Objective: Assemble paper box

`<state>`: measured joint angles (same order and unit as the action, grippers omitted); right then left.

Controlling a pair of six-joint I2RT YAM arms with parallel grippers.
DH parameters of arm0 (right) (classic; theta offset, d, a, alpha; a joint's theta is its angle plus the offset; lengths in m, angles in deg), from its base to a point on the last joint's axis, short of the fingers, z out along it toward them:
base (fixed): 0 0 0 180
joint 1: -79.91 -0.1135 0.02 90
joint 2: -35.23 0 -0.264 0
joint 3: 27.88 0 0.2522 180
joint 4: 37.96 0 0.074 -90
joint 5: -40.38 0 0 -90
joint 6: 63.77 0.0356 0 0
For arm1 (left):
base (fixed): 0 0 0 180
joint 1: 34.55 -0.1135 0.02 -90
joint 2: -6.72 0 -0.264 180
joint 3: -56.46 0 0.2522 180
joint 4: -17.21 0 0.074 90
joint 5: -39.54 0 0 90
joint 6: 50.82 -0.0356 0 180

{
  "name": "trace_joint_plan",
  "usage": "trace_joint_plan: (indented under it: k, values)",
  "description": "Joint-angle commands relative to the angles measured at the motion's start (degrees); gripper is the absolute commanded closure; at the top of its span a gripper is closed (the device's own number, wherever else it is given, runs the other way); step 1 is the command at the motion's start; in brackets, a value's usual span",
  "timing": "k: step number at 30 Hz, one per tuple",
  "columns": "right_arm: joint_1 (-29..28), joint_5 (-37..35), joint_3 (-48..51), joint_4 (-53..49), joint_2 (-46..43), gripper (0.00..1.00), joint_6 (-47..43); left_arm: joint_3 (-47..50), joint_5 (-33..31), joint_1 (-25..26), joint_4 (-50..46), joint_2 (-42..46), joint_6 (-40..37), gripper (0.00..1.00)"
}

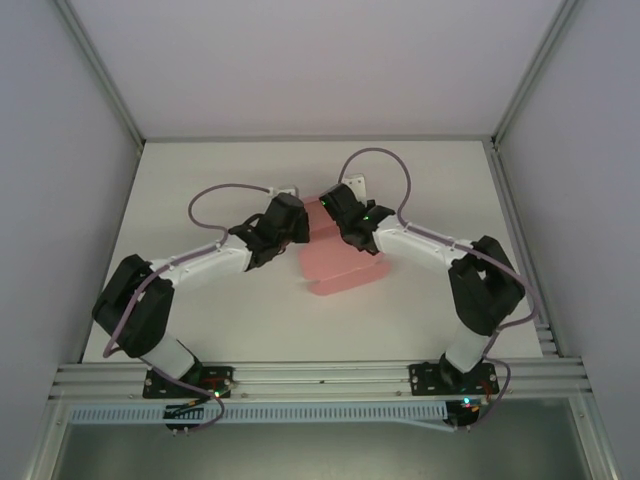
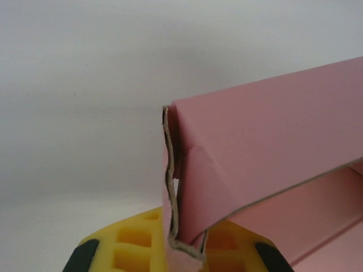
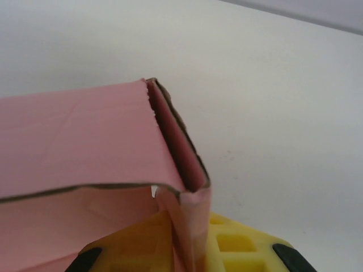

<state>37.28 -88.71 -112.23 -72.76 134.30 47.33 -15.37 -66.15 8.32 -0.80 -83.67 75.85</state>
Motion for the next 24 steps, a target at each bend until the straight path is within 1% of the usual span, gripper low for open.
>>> trace_joint_plan:
  k: [1,4,6,7,8,9,10,11,12,14,16,17,18,19,20,21,24]
  values:
    - [4.0,-25.4,0.8,-14.5,2.3,0.84,5.2,-0.5,-10.0,-2.2,-12.4,0.6,4.9,1.00]
    - [3.7,-28.2,2.3,-10.8,2.1,0.85,4.5,-0.8,-9.4,-2.1,-13.3,0.6,5.3,1.00]
    - [3.6,-26.6,3.7,-6.3,1.3,0.85,2.9,-0.9,-8.7,-2.1,-12.8,0.7,5.2,1.00]
    - [3.7,-23.2,5.4,-1.7,0.3,0.85,0.2,-0.7,-8.3,-2.2,-12.3,0.7,4.9,1.00]
    - [3.7,-17.4,7.9,4.9,-1.2,0.83,-4.4,-0.6,-7.4,-2.1,-11.1,0.7,4.0,1.00]
    - [3.7,-11.4,10.3,10.5,-2.8,0.80,-7.1,-0.5,-6.6,-2.0,-10.2,0.7,3.5,1.00]
    - [3.6,-5.8,12.5,14.6,-4.3,0.76,-8.3,-0.7,-6.1,-2.0,-10.0,0.5,3.3,1.00]
    - [3.8,1.3,14.7,18.9,-6.1,0.71,-10.6,-0.9,-5.5,-1.9,-9.4,0.3,2.7,1.00]
    - [3.7,5.3,16.7,22.7,-7.8,0.68,-11.8,-1.0,-4.8,-1.7,-8.8,0.3,2.2,1.00]
    - [4.1,13.6,20.3,28.4,-11.3,0.64,-13.1,-1.0,-3.6,-1.5,-7.8,0.4,1.5,1.00]
    - [4.5,16.5,22.5,30.9,-14.3,0.63,-13.0,-1.0,-3.3,-1.4,-7.4,0.5,1.5,1.00]
    - [5.0,19.2,23.1,31.1,-15.8,0.63,-13.4,-1.0,-3.2,-1.3,-7.2,0.5,1.2,1.00]
    - [5.4,20.5,23.5,30.8,-17.0,0.60,-13.2,-1.0,-3.2,-1.2,-7.0,0.6,1.1,1.00]
    - [5.9,22.0,23.6,30.5,-18.0,0.57,-13.0,-0.9,-3.2,-1.2,-6.9,0.7,1.0,1.00]
    - [6.5,25.7,23.7,29.9,-18.8,0.50,-13.5,-0.7,-3.0,-1.2,-6.7,0.7,0.8,1.00]
    - [6.7,27.8,23.7,29.5,-19.6,0.44,-13.6,-0.6,-3.0,-1.1,-6.6,0.7,0.8,1.00]
    - [7.0,34.2,24.0,29.2,-21.9,0.32,-14.8,-0.7,-2.8,-1.0,-6.4,0.7,0.6,1.00]
